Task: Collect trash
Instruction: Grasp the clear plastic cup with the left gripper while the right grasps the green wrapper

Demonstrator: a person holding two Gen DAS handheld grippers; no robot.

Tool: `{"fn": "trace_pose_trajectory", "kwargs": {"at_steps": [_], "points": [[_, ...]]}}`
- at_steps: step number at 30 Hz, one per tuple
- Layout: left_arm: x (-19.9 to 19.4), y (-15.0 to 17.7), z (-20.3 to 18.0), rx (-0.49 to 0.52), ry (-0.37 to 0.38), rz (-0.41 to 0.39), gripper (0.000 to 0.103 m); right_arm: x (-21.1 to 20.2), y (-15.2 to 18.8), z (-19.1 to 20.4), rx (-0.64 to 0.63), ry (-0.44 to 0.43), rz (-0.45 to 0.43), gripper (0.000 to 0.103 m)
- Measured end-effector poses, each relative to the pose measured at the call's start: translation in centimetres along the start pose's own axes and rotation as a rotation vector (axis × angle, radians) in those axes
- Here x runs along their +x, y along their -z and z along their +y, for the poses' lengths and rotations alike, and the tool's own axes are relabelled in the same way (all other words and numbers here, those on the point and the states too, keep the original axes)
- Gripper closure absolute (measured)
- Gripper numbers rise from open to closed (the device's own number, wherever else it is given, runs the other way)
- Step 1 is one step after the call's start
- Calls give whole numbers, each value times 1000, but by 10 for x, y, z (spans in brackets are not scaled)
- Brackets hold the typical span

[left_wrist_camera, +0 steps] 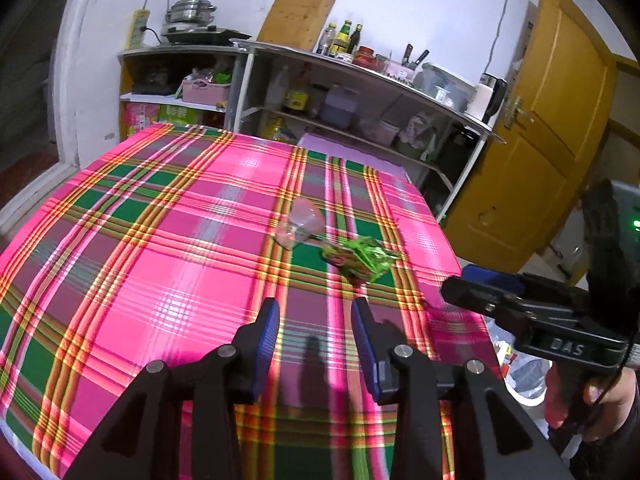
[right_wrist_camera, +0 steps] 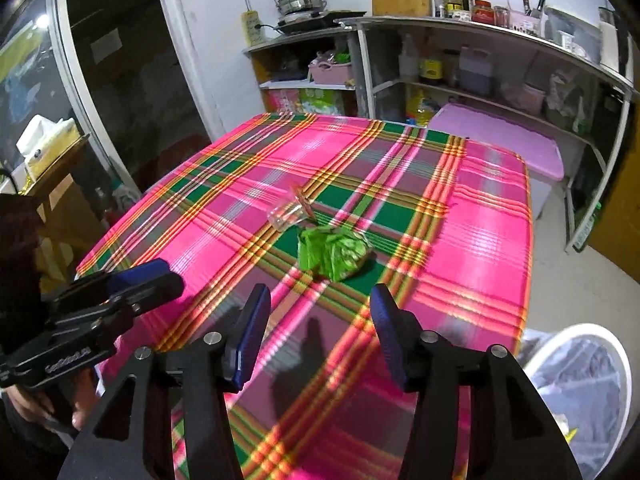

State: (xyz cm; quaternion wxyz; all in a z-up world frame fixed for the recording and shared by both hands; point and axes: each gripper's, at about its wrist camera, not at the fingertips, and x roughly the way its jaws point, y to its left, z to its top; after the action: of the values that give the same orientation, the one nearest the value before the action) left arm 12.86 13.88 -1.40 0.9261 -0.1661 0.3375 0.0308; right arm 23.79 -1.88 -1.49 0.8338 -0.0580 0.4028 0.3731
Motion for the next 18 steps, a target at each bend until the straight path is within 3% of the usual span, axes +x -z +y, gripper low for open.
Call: {"fn": "trace_pose_trajectory", "kwargs": {"at_steps": [1,5,18], "points": [[0,-1,2,-1,-1,-2,66,5,-2,0,6,-1,6,50],[1,-7,13,-9,-6,-10,66,25,-8,-5,40,0,29,32],[11,-16,36,-42,-1,-15,61,63,-26,2,-25,51,63,32]]}}
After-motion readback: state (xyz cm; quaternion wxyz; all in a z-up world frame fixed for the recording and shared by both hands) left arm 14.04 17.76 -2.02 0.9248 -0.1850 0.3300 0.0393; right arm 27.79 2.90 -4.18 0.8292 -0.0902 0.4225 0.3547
